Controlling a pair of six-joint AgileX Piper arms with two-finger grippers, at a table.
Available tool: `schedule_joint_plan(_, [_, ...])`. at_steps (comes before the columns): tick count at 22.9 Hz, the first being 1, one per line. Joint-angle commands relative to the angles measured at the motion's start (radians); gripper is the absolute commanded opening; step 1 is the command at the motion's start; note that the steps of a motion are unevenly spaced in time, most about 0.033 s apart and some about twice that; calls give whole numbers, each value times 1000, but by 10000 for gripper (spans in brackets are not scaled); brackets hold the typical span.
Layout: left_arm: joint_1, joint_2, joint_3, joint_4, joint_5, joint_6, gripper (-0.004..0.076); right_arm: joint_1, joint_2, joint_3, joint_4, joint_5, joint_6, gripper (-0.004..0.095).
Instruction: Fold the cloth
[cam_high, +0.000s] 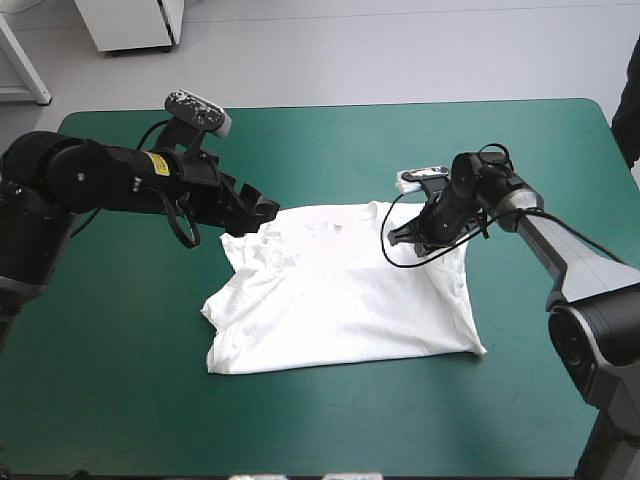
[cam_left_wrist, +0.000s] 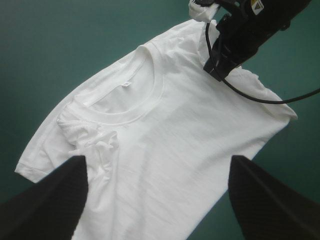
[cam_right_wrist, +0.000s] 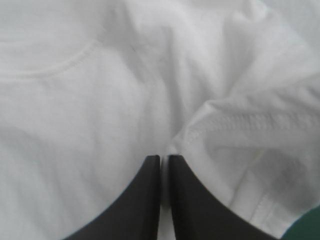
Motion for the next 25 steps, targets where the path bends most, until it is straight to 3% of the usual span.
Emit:
schedule_joint_plan(1, [-6, -45, -25, -20, 37, 0, 564, 0, -81, -71, 14, 32, -15, 188])
schedule_joint_plan(8, [-6, -130, -4, 34, 39, -37, 564, 0, -211, -89, -77, 166, 0, 370])
schedule_joint_plan(11, [-6, -244, 139, 128, 39, -103, 564, 0, -360, -89, -153, 188, 42, 488])
schedule_joint_plan(16, [-6, -380, 399, 208, 39, -227, 564, 0, -586, -85, -228, 193, 130, 497])
schedule_joint_plan(25, [-6, -355, 654, 322, 36, -272, 564, -2, -788, 80, -333, 193, 238, 498])
